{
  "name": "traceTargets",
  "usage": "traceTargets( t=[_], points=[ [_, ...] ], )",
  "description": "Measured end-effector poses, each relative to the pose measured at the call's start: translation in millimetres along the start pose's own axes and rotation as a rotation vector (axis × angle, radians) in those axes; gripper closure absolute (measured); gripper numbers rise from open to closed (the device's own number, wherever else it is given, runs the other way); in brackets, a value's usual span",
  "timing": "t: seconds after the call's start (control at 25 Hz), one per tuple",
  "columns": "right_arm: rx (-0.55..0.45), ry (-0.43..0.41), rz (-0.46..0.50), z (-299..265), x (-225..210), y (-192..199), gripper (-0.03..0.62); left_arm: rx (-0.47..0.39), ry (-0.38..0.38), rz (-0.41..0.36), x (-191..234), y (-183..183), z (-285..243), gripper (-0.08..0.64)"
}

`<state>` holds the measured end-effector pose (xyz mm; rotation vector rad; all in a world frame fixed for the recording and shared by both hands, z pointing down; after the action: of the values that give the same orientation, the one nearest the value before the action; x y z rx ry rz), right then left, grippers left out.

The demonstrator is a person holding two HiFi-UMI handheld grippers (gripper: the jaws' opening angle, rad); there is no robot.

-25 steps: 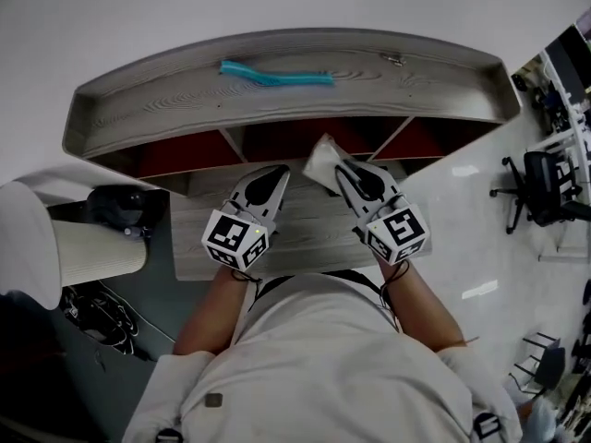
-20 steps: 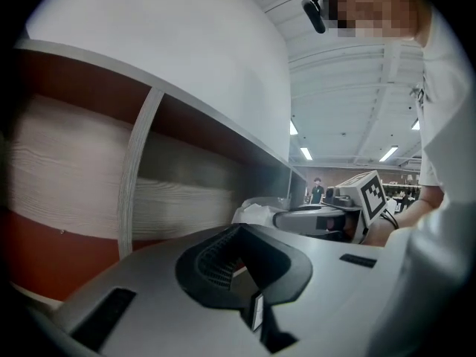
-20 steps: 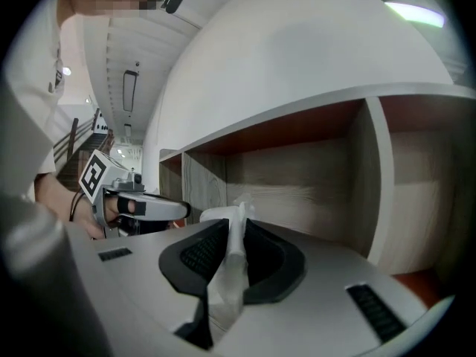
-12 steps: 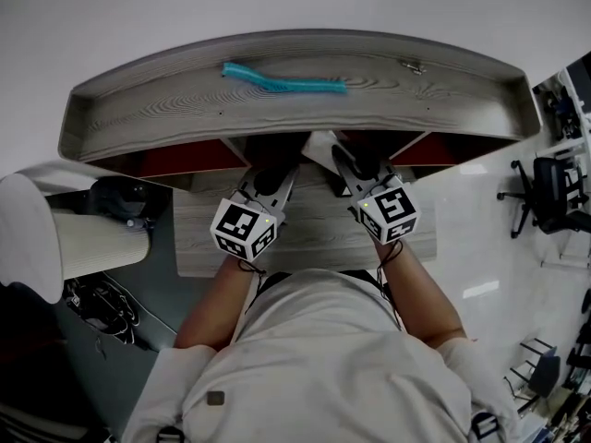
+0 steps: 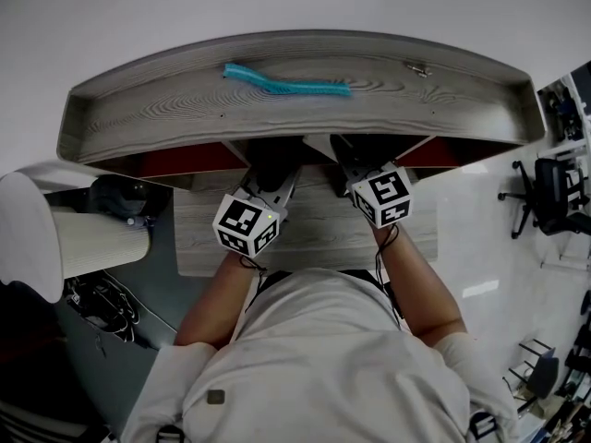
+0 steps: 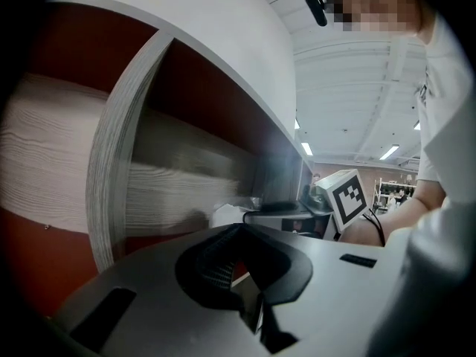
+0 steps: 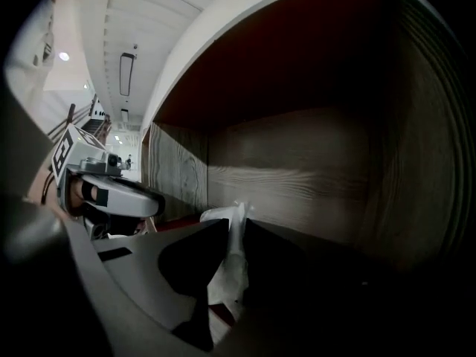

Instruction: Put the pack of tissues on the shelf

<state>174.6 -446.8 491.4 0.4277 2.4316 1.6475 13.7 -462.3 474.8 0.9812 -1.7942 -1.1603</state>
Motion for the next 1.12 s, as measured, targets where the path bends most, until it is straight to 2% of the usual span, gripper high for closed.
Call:
traceTargets(
  t=[0.68,0.92,1.12],
  points=[
    [0.045,0.026,0.050,-21,-3,2,0.491,0.004,-0.003,-0.001,-6,3,16,0.545],
    [0.033,0.058,0.052,-15,-9,-5,0.399,0.003,0.001,-0.012,-11,1,28,0.545],
    [-0.011,0.095,0.068,0,-9,-21,0.383,-0.007,0.011,-0.013,-15,-4,40,0.545]
  ],
)
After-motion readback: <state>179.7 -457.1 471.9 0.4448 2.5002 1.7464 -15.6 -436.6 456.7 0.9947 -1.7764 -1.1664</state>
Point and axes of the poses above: the fingertips, and each gripper's own axes: z backward along the fingers, x to its left, y out of its underside, the point moved 6 cm from there along z, backward along the fingers, and after that the axes turned 7 degrees about x, right-handed, at the moved point
